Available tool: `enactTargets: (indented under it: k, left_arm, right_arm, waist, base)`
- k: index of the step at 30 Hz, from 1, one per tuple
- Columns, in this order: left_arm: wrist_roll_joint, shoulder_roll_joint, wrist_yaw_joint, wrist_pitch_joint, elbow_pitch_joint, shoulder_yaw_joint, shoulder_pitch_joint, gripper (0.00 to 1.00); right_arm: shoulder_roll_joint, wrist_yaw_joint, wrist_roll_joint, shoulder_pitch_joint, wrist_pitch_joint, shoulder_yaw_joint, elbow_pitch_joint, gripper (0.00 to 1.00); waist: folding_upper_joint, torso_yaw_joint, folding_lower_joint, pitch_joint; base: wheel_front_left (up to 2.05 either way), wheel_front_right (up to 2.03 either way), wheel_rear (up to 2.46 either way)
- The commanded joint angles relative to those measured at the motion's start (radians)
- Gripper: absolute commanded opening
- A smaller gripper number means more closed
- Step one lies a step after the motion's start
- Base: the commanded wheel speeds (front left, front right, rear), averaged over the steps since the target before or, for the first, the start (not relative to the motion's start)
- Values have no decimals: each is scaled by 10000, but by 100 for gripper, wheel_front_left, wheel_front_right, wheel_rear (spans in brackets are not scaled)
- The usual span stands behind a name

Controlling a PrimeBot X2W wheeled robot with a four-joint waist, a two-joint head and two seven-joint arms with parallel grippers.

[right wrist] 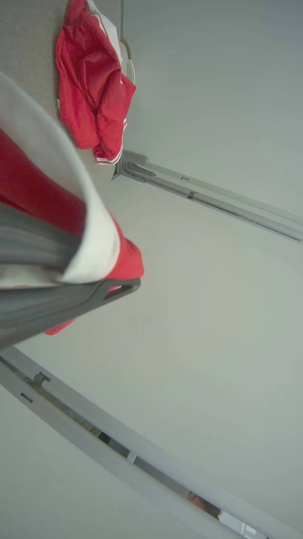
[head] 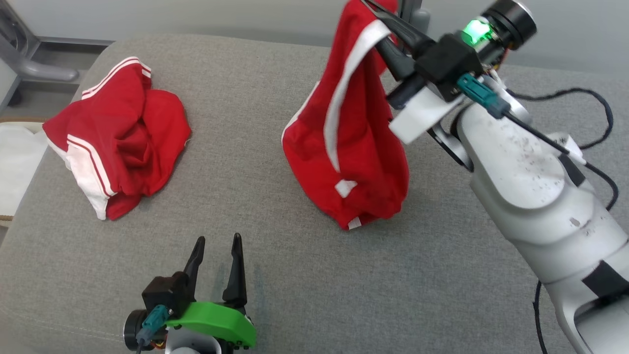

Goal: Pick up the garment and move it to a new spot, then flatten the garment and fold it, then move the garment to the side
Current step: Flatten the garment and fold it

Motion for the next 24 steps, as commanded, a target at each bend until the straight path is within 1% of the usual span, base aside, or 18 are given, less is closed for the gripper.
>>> enactTargets:
  k: [1, 3, 5, 8, 10, 11, 13, 17, 20, 21, 22, 23, 24]
  left_arm:
    - [-64, 33, 34, 8, 73, -47, 180, 100]
    - [-80, 33, 69, 8, 151, -96, 292, 100]
    - [-79, 33, 89, 7, 233, -120, 351, 100]
    - [-95, 33, 143, 7, 286, -101, 430, 100]
    - [-98, 33, 165, 8, 281, -15, 466, 100]
    - [-97, 33, 191, 7, 252, 40, 473, 100]
    - [-40, 30, 228, 7, 175, 170, 484, 100]
    - [98, 33, 177, 7, 118, 341, 396, 100]
    - [118, 30, 132, 7, 39, 390, 191, 100]
    - [126, 30, 106, 8, 20, 383, 131, 100]
    - [140, 32, 78, 7, -3, 378, 66, 100]
    - [159, 30, 57, 8, -9, 350, 6, 100]
    - [175, 32, 35, 8, -14, 320, -71, 100]
  right_arm:
    - [180, -14, 146, -587, -23, 299, 195, 0]
    - [439, -14, 310, -1333, 43, 479, 570, 0]
    - [616, -14, 281, -1950, 88, 441, 982, 0]
    - [796, -14, 147, -2447, 155, -15, 1689, 0]
    - [810, -14, -21, -2391, 117, -327, 1992, 0]
    - [725, -14, -98, -2224, 103, -423, 2103, 0]
    - [346, -14, -254, -1718, 69, -621, 2287, 0]
    - [-566, -14, -507, -76, -3, -800, 2367, 0]
    - [-1361, -14, -554, 1606, -20, -1035, 2477, 19]
    - [-1529, -14, -560, 2063, -25, -1187, 2494, 28]
    - [-1695, -14, -585, 2635, -30, -1348, 2491, 34]
    - [-1789, -14, -584, 3061, -31, -1541, 2488, 43]
    - [-1894, -14, -612, 3526, -30, -1792, 2455, 81]
  waist:
    - [0, 76, 0, -327]
    - [0, 139, 0, -453]
    - [0, 179, 0, -559]
    - [0, 189, 0, -654]
    - [0, 127, 0, -672]
    - [0, 60, 0, -654]
    - [0, -123, 0, -603]
    - [0, -589, 0, -439]
    - [0, -986, 0, -273]
    - [0, -1095, 0, -221]
    - [0, -1234, 0, -158]
    - [0, -1338, 0, -105]
    - [0, -1462, 0, -41]
  base:
    - [0, 0, 0]
    - [0, 0, 0]
    - [0, 0, 0]
    - [0, 0, 0]
    - [0, 0, 0]
    - [0, 0, 0]
    - [0, 0, 0]
    - [0, 0, 0]
    - [0, 0, 0]
    - [0, 0, 0]
    - [0, 0, 0]
    - [0, 0, 0]
    - [0, 0, 0]
